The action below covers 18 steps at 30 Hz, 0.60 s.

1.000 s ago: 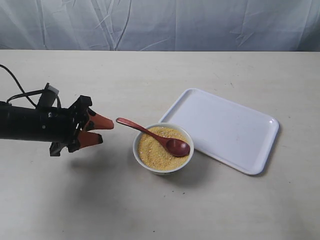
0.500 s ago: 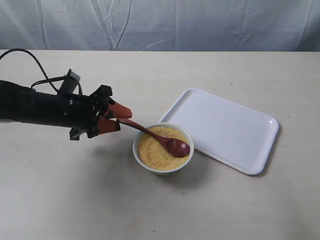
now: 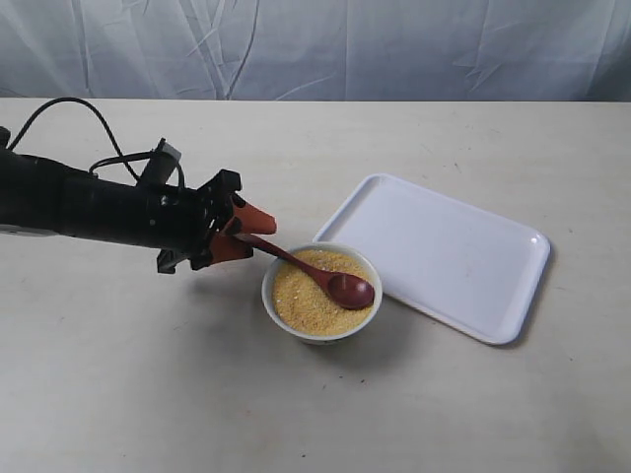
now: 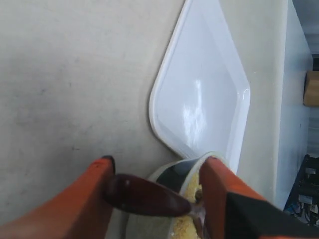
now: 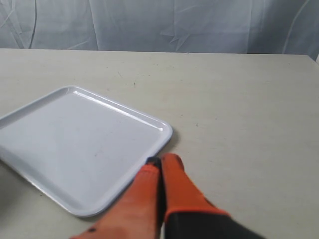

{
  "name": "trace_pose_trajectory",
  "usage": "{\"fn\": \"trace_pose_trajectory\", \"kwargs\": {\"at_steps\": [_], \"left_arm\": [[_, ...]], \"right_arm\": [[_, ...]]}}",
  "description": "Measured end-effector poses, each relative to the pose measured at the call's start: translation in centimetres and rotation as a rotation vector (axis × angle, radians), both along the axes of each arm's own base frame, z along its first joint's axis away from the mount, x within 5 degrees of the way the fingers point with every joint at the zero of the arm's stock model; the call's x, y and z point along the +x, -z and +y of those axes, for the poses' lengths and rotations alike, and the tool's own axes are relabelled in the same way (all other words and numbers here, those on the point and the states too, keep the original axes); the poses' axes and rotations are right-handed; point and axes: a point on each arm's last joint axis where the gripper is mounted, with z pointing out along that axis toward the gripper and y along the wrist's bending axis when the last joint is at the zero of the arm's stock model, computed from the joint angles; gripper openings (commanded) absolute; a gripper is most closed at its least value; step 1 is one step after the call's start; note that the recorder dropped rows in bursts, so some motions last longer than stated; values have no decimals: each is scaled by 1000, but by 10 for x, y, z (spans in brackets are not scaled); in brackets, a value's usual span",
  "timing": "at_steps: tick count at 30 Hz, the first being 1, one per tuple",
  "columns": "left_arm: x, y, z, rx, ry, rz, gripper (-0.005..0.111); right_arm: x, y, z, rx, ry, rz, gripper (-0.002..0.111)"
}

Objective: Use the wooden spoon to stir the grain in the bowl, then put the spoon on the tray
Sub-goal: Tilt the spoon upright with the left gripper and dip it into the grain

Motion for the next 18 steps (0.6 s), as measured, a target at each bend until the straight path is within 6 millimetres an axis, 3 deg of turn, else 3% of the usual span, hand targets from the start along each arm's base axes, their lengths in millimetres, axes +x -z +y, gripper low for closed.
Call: {"fn": "trace_pose_trajectory", "kwargs": {"at_steps": [5,8,18], "left_arm": [[-1,-2,-1,-21,12,1,24],[0,-5,-3,-55,13,2,16],[0,-10,-5,-119,4,17,11]], "right_arm": [[0,0,0,0,0,0,0],[0,0,0,0,0,0,0],[0,0,0,-2,0,0,0]]}}
